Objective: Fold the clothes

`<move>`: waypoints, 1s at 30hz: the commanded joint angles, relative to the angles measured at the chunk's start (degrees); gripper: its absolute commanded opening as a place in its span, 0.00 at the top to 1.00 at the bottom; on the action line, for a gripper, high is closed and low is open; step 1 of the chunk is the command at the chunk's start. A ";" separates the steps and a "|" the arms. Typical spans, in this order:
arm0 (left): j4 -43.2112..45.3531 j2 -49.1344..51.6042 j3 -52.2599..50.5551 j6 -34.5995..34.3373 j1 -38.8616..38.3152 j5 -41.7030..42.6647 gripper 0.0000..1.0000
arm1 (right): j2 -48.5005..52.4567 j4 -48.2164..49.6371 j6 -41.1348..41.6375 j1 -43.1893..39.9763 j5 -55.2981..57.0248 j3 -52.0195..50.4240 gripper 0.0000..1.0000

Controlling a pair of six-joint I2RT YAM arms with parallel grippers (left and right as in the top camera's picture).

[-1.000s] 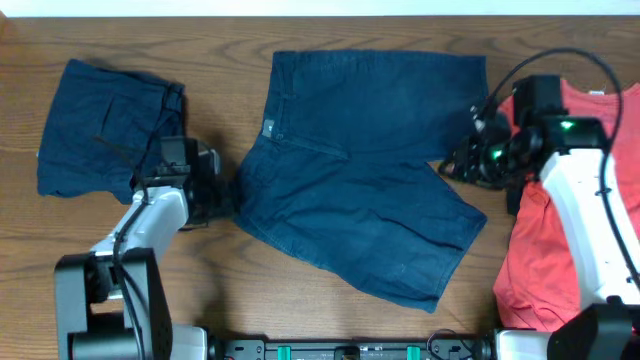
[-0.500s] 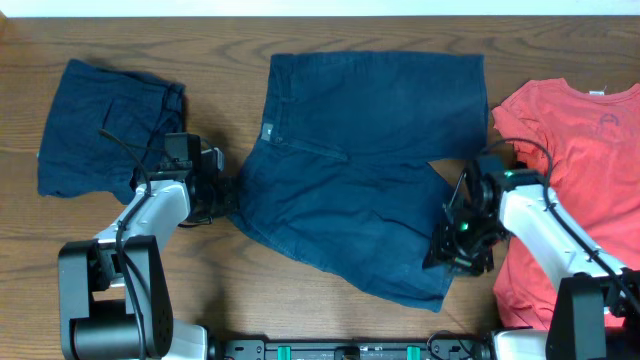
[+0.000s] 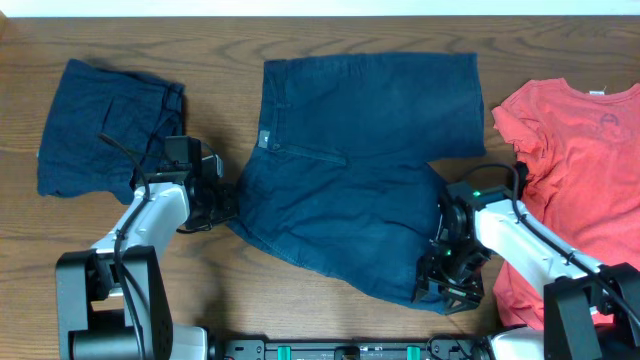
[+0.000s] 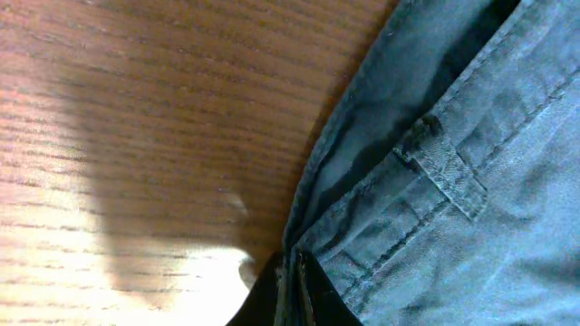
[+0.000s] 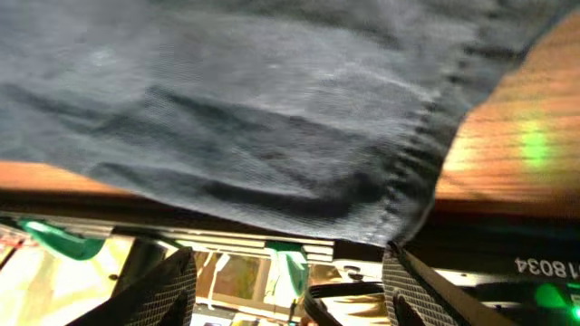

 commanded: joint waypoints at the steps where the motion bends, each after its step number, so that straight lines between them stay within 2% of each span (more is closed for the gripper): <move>1: -0.90 -0.83 -0.52 -0.28 -0.04 -1.11 0.94 | 0.17 0.11 4.00 0.76 1.16 -1.14 0.36; 3: -1.07 -0.98 -0.52 -0.28 -0.04 -1.11 0.94 | 0.17 0.70 5.60 0.76 1.73 -2.21 0.39; 6: -1.05 -1.25 -0.52 -0.31 -0.04 -1.09 0.94 | 0.17 3.82 8.11 0.74 2.12 -4.74 0.55; 7: -1.07 -1.38 -0.52 -0.28 -0.04 -1.09 0.94 | 0.17 4.83 9.05 0.76 2.12 -5.60 0.57; 8: -1.07 -1.53 -0.52 -0.31 -0.04 -1.09 0.94 | 0.17 5.70 9.60 0.74 2.14 -6.27 0.57; 11: -1.27 -2.03 -0.52 -0.28 -0.04 -1.11 0.94 | 0.17 7.56 11.52 0.74 3.32 -7.76 0.43; 13: -1.51 -2.54 -0.52 -0.28 -0.04 -1.11 0.94 | 0.17 7.91 12.90 0.74 4.74 -8.00 0.41; 15: -1.90 -3.23 -0.52 -0.28 -0.04 -1.11 0.94 | 0.17 8.28 13.25 0.74 5.11 -8.00 0.44; 17: -2.19 -4.13 -0.52 -0.28 -0.04 -1.11 0.94 | 0.17 8.59 13.20 0.72 5.16 -7.98 0.52; 20: -3.08 -6.16 -0.48 -0.28 -0.04 -1.11 0.94 | 0.15 8.50 12.92 0.70 5.18 -7.41 0.76; 22: -3.69 -7.85 -0.44 -0.28 -0.04 -1.11 0.94 | 0.15 8.44 12.52 0.70 5.22 -6.67 0.87; 26: -4.72 -11.72 -0.42 -0.28 -0.04 -1.11 0.93 | -0.94 7.21 12.22 0.70 6.49 -4.59 0.98; 30: -6.78 -15.30 -0.42 -0.24 -0.04 -1.18 0.93 | -3.52 3.34 10.51 0.70 9.40 0.52 0.99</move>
